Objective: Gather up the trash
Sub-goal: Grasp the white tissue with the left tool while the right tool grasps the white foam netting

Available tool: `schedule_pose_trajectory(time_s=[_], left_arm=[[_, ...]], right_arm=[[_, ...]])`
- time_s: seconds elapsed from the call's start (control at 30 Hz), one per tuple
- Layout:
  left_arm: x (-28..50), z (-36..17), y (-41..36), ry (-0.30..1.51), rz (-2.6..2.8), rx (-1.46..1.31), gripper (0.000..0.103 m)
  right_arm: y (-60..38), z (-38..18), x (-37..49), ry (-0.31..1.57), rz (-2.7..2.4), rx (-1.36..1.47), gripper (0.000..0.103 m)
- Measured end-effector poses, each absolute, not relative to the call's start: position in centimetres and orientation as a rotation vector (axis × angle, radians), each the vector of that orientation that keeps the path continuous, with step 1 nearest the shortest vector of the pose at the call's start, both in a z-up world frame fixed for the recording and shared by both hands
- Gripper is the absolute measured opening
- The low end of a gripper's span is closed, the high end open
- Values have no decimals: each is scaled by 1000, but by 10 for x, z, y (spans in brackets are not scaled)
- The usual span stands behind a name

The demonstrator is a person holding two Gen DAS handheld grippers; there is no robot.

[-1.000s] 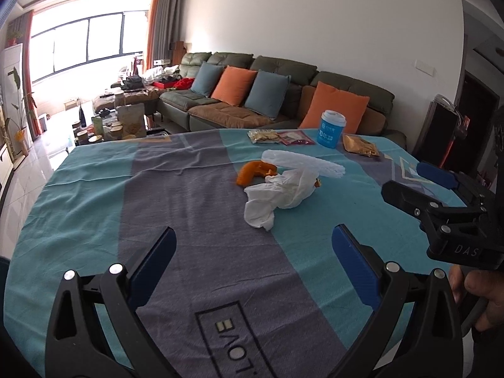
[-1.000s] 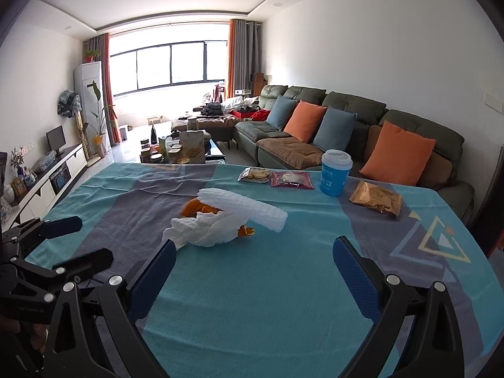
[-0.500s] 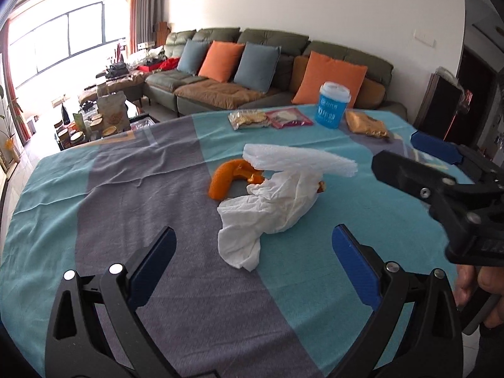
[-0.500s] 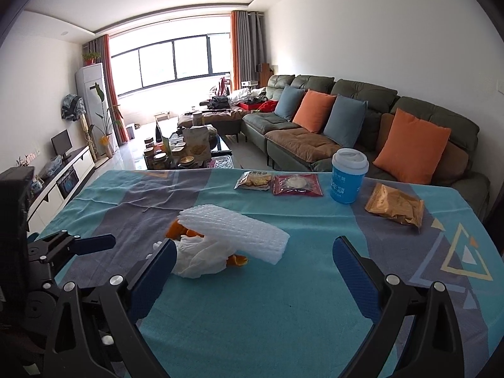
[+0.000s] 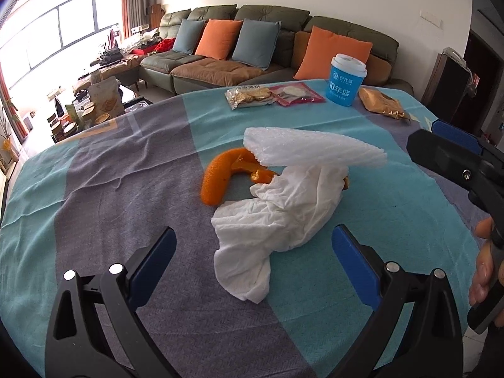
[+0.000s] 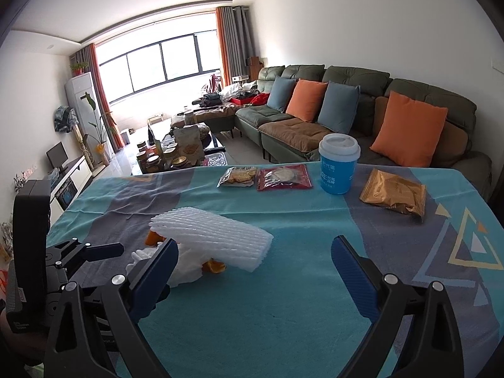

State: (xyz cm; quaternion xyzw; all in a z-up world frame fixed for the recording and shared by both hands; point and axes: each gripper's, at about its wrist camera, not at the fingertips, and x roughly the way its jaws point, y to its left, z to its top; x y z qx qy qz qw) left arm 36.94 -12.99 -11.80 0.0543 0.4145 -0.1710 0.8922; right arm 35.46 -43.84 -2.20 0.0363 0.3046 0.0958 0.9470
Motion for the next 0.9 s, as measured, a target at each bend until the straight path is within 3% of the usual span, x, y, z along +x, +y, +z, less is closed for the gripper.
schedule_pose_trajectory(time_s=[0.03, 0.1, 0.23, 0.3, 0.6, 0.8, 0.9], left_arm=[[370, -120, -130, 872, -358, 112, 93], [374, -123, -130, 899, -361, 106, 76], [375, -124, -126, 897, -358, 83, 70], [374, -123, -124, 891, -361, 75, 56], [368, -118, -118, 865, -406, 27, 15], [362, -114, -117, 843, -439, 13, 7], [358, -112, -115, 831, -449, 1, 6]], right_arm=[[-438, -23, 356, 623, 196, 76, 94], [-438, -23, 358, 625, 201, 78, 94], [-432, -25, 365, 636, 223, 62, 92], [-428, -26, 371, 646, 237, 48, 89], [-409, -37, 391, 713, 330, -20, 69], [-405, -45, 400, 754, 348, -45, 53], [-405, -47, 403, 768, 349, -43, 37]])
